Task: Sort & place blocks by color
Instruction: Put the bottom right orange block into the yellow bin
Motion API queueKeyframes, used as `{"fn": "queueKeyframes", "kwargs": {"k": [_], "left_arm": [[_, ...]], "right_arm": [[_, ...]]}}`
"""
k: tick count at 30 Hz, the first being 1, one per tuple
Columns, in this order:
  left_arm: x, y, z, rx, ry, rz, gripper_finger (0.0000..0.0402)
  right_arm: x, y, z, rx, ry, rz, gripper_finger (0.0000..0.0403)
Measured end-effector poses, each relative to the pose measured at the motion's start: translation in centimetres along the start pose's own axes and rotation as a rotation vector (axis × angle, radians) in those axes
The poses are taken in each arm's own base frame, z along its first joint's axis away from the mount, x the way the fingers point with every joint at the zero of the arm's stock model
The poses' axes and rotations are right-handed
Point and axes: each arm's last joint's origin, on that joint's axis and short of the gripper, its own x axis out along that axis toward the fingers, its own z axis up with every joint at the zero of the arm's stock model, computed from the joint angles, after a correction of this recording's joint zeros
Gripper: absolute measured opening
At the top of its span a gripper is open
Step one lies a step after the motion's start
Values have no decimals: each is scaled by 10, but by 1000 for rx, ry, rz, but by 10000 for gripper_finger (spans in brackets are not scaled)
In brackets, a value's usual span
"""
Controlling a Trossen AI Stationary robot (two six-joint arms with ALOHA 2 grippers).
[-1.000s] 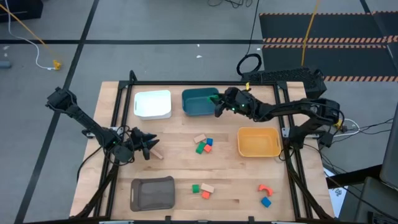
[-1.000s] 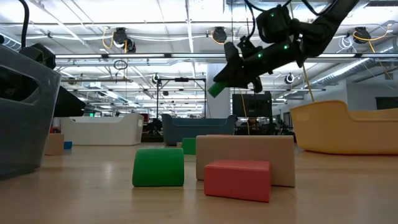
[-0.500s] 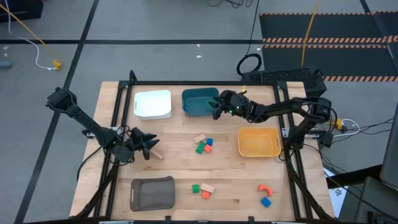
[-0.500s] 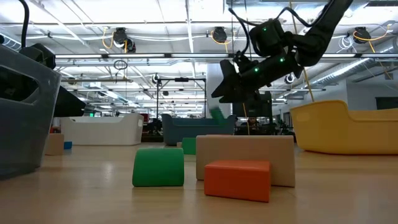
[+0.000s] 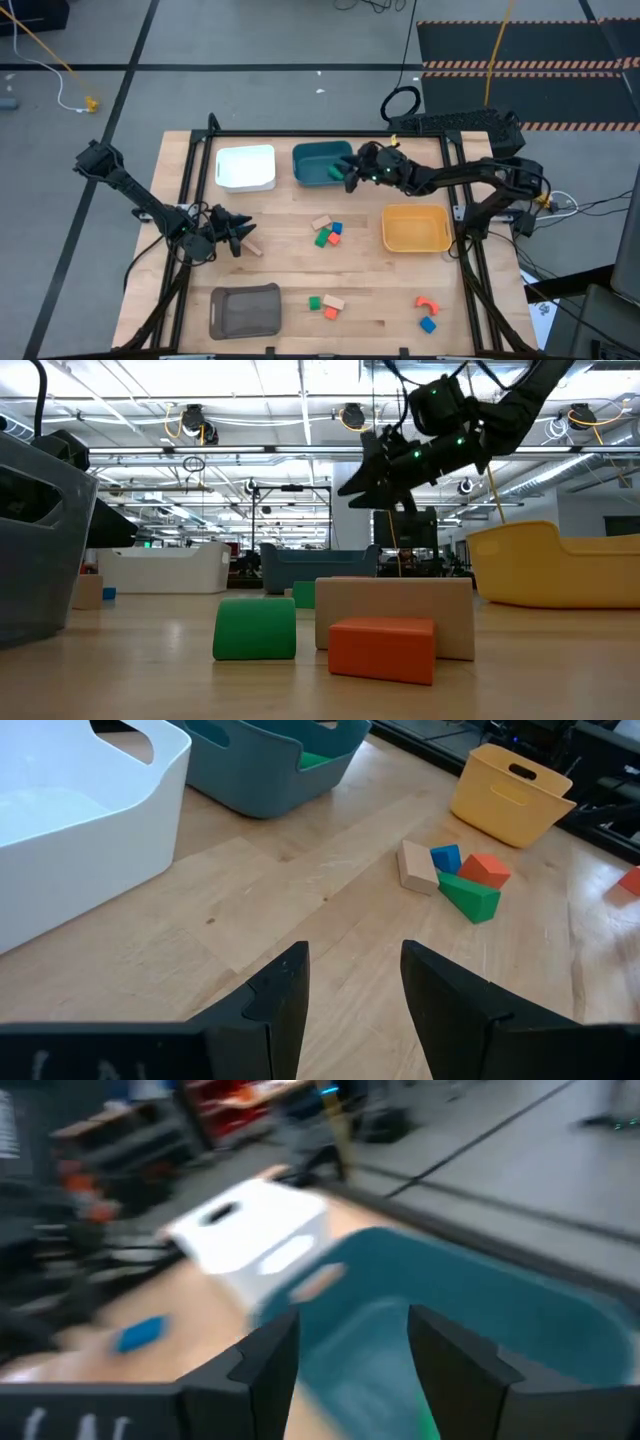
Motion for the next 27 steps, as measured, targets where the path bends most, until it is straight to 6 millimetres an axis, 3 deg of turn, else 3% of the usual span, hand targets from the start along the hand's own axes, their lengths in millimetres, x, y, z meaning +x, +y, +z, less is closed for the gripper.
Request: {"fn": "queueKeyframes", "kwargs": {"k": [4, 14, 27], "left_arm": [[0, 0, 0, 0, 0, 0, 161], [0, 0, 0, 0, 0, 0, 161], [0, 0, 0, 0, 0, 0, 161]], "right_arm": [[-7, 19, -2, 70, 82, 174, 172], [-29, 87, -39, 66, 280, 455, 171], [-68, 125, -86, 242, 686, 401, 171]]}}
